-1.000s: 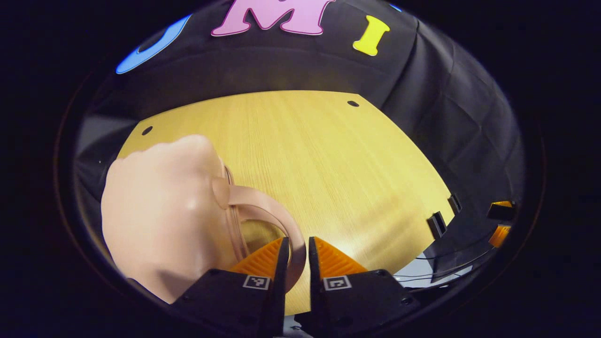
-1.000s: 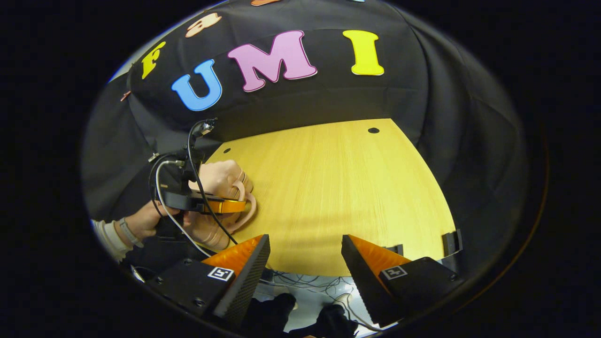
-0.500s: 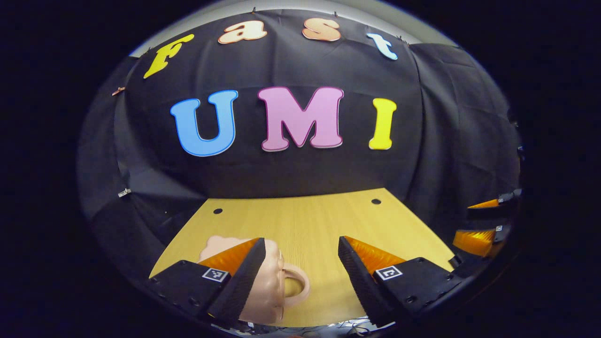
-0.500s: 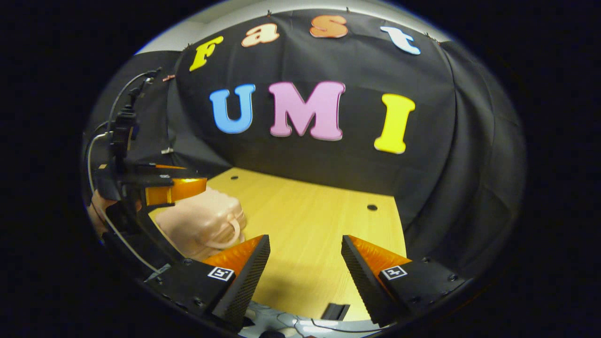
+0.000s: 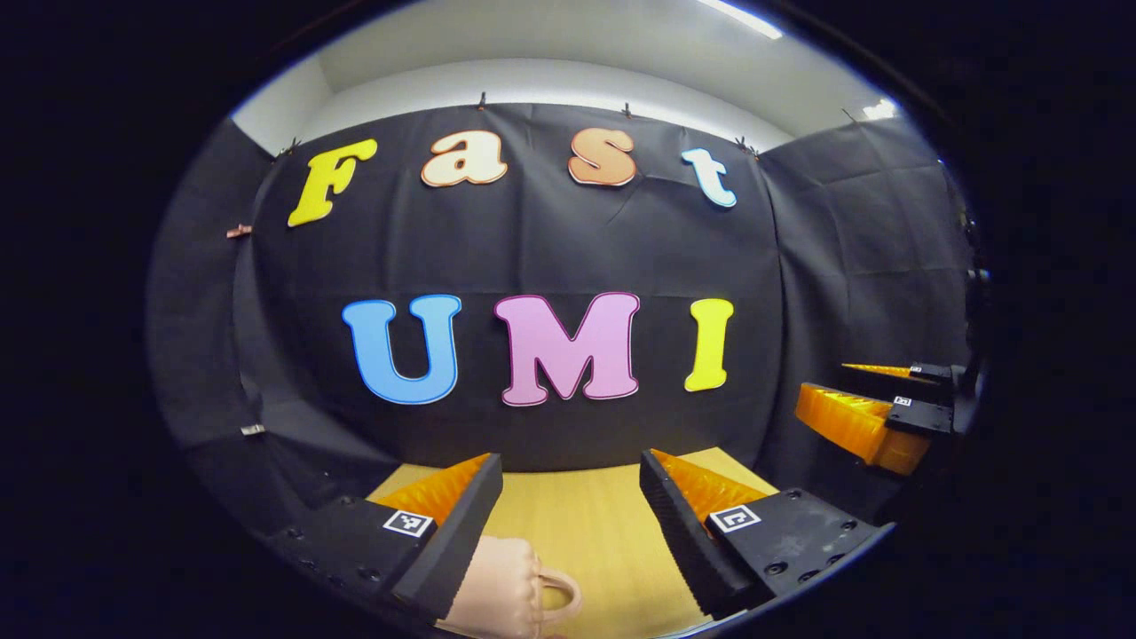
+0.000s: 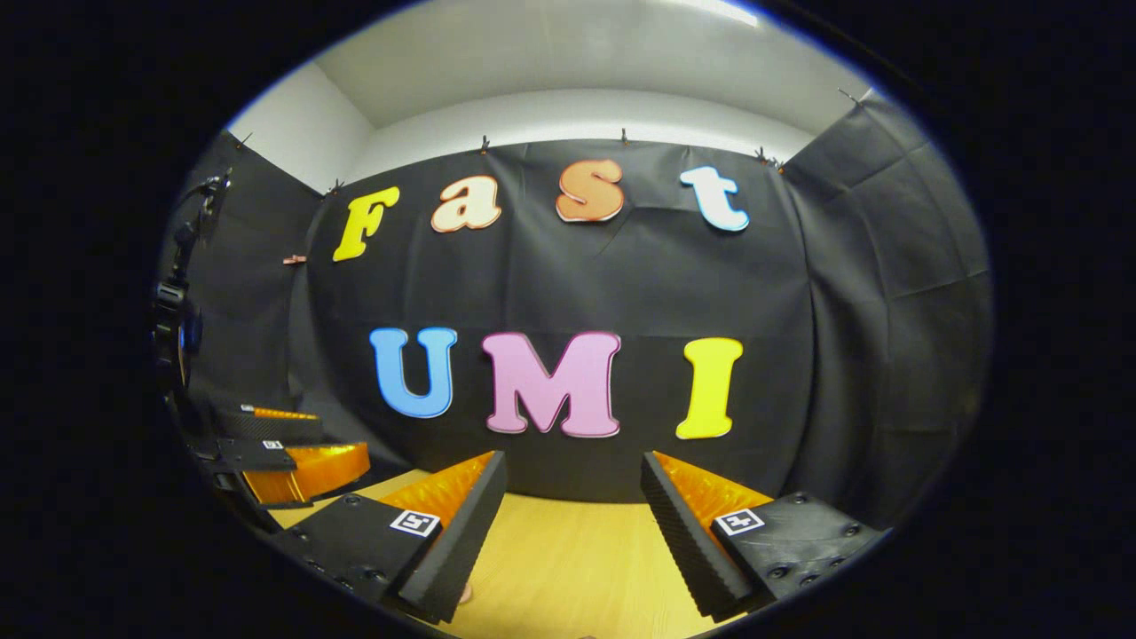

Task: First open the suitcase, pack the skin care products into it, and then close the suitcase.

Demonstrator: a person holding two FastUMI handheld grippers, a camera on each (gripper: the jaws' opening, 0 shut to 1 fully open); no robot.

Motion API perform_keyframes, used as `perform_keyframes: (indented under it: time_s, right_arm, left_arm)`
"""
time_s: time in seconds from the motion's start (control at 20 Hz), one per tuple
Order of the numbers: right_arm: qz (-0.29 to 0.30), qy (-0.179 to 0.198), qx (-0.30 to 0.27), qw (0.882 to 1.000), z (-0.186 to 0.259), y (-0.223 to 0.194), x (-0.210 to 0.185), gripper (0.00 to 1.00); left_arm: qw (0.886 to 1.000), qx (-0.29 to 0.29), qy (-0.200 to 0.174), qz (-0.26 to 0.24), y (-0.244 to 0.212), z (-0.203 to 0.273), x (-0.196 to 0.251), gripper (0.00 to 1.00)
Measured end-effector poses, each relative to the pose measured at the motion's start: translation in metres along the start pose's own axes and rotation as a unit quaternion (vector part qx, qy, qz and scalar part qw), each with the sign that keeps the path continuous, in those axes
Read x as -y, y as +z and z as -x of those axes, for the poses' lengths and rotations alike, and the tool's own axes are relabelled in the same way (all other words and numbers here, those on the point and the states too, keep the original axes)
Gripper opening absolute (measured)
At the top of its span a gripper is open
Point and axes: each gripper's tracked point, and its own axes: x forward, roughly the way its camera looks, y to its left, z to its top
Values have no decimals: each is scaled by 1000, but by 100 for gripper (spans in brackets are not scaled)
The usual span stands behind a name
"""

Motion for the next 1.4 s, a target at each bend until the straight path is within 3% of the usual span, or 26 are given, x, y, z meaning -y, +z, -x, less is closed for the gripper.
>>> perform_keyframes:
  time_s: [0.35, 0.55, 1.4]
  right_arm:
    - [19, -34, 2, 999, 9, 1, 6, 96]
    - [23, -43, 1, 999, 8, 3, 11, 96]
    - [50, -57, 3, 997, -8, 7, 15, 96]
  left_arm:
    - [999, 29, -10, -42, 21, 1, -1, 97]
    - [999, 38, -24, -31, 26, -10, 10, 97]
    - [999, 44, -20, 7, 31, -21, -7, 97]
